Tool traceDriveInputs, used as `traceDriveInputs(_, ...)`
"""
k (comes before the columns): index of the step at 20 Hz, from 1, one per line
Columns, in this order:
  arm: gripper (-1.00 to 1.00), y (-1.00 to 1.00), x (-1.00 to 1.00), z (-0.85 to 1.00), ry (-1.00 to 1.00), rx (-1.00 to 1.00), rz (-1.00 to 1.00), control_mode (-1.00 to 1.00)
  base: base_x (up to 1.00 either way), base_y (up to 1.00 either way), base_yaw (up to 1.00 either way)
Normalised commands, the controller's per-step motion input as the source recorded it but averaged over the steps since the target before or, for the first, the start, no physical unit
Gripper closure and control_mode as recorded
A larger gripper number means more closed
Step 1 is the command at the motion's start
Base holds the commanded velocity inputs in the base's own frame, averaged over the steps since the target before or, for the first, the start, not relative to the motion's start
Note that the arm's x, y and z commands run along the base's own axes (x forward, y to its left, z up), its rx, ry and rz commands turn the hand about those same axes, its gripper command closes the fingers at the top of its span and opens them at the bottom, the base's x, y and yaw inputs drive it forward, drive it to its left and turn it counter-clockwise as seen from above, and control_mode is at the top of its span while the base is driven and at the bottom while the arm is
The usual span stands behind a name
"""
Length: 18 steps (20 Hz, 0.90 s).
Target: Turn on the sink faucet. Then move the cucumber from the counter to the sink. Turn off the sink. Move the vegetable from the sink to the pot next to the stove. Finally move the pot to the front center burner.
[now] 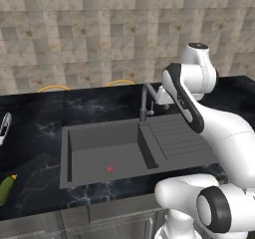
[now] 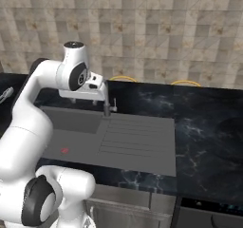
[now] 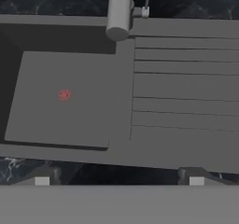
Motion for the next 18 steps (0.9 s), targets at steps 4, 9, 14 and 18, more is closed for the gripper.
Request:
traceDriveInputs(4,-1.0,-0.25,-0.18,-0.43,-0.04,0.06,0.07,-1.0,0.0,0.0,0.0)
traceDriveInputs(9,-1.0,-0.39,-0.11,-0.51,-0.09,0.11,0.22,-1.0,0.0,0.0,0.0)
traceDriveInputs(14,-1.0,-0.41,0.2,-0.36,-0.12,0.14,0.29,-1.0,0.0,0.0,0.0)
traceDriveInputs(18,-1.0,-0.46,0.46,-0.23,-0.07,0.16,0.1,-1.0,0.0,0.0,0.0)
